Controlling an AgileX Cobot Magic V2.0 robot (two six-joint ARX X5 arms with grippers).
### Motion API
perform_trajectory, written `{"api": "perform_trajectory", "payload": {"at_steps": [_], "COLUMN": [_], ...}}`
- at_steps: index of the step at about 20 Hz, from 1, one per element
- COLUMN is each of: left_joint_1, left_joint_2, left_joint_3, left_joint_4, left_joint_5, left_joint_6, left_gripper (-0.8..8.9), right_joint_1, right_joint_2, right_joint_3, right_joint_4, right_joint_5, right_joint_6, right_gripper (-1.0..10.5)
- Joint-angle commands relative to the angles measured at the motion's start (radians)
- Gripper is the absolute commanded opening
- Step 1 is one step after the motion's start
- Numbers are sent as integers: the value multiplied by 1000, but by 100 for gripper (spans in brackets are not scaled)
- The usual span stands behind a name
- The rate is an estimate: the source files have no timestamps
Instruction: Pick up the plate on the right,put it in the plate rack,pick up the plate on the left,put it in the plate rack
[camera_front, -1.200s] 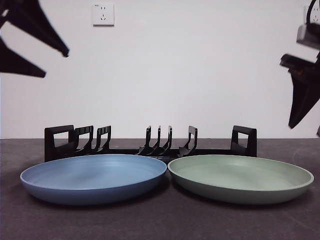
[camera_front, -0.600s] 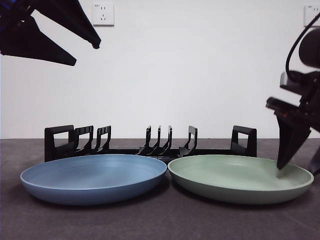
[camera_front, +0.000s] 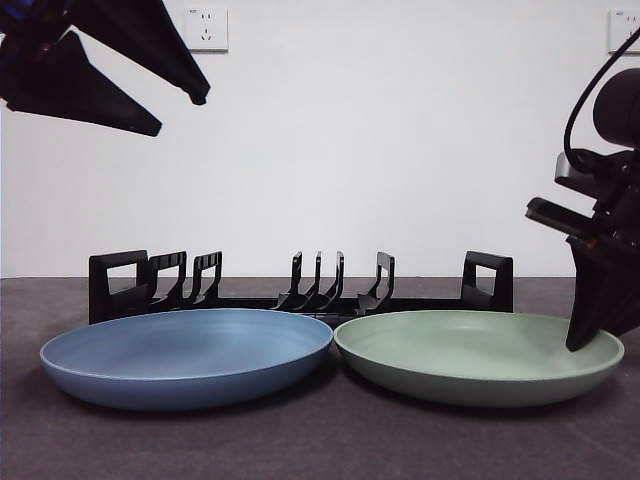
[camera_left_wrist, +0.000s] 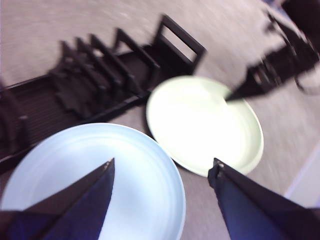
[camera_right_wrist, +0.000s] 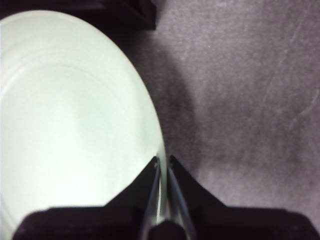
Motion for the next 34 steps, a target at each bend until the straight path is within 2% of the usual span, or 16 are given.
{"api": "perform_trajectory", "payload": {"at_steps": [1,6,11,18,23,27,34], "left_joint_1": [-45,-146,-256,-422,-517,-558,-566], "left_joint_2": [2,8,24,82,150,203,248], "left_joint_3": [3,3,3,7,7,7,7], "left_joint_4": [-18,-29,-31,-30,-16,17,63], "left_joint_5": [0,-61,-152,-291,-380,-418,-409], "left_joint_6": [123,207,285,482,595,642,658], "left_gripper": [324,324,324,323,322,322,319], "right_joint_1": [2,3,10,42,80,120,167], "right_joint_2": [-32,-108,-159,-174,-174,-174,-174], "right_joint_3": [-5,-5,-2,29,60,77,85], "right_joint_4": [-16,-45,-76,-161,-179,-181,-184], "right_joint_5": [25,19,19,9,-121,-138,-142], "right_joint_6": [30,66,66,81,87,100,111], "right_gripper": [-17,-17,-17,-17,-17,-17,-17]}}
